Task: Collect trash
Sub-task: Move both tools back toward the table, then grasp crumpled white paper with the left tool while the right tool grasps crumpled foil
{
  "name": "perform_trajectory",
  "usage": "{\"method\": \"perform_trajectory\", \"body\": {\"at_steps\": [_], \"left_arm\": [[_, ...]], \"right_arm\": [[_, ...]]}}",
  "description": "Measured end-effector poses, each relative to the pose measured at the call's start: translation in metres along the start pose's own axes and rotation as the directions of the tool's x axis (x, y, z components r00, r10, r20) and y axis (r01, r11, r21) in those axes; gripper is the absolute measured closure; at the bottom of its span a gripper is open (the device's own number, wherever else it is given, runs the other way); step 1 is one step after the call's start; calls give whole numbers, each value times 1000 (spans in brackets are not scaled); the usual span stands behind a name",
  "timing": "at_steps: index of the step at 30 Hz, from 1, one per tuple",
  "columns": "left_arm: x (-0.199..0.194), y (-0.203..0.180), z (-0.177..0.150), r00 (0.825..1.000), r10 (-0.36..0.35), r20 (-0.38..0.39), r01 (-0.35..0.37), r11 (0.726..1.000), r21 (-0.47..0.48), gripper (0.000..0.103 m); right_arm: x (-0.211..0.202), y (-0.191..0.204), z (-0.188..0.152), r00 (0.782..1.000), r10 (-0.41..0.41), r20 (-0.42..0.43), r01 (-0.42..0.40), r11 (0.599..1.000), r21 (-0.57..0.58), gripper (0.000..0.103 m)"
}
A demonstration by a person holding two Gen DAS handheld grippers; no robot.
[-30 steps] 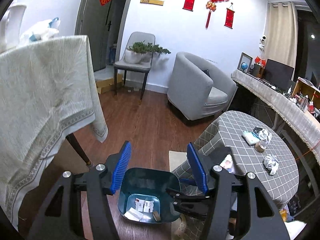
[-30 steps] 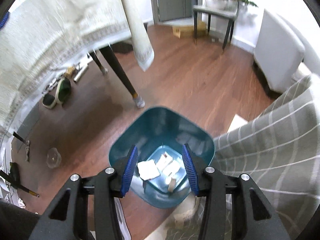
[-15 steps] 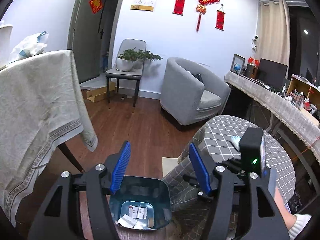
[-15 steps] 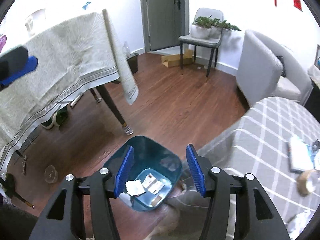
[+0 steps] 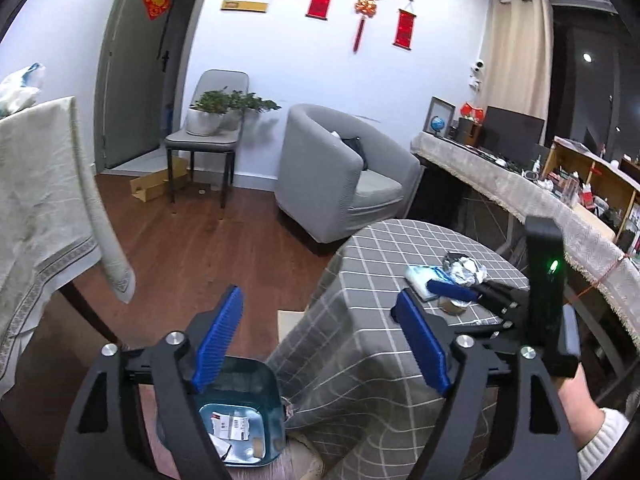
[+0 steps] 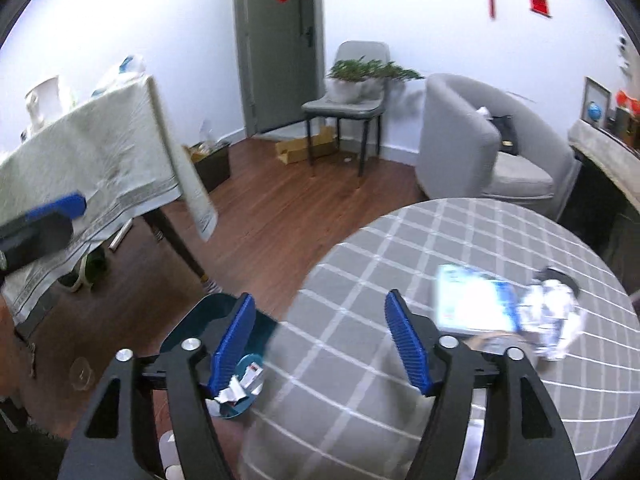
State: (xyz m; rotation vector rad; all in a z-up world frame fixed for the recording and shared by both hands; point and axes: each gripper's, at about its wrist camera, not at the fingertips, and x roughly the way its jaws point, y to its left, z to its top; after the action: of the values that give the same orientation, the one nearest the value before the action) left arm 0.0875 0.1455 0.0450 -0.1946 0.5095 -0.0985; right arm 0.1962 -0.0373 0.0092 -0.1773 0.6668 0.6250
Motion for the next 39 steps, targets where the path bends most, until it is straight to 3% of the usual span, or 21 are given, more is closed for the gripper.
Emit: {"method": "perform_trajectory", "body": {"at_steps": [13,21,31,34,39], "left_arm": [[47,-70,-21,988,-108,-107,123,981,149,12],[75,-122,-37,962,-205,-181,241,948,210,12],[124,-164,-62,927,-214,-309,299,918,262,12],[137,-172,-68,918,-210,-337,313,906,285,18],[151,-171,-66,898,-245,-365,348,904,248,41]], "right_arm": [[-32,-95,-25,994,-113,11,111,986,128,20],[-43,-136,-38,993,-114,8,110,973,201,15],[-38,-170,-35,996,-85,15,78,963,259,12],[-34,-174,-30,997,-81,13,75,964,257,12],[-26,-177,-23,999,-39,17,34,968,247,13]]}}
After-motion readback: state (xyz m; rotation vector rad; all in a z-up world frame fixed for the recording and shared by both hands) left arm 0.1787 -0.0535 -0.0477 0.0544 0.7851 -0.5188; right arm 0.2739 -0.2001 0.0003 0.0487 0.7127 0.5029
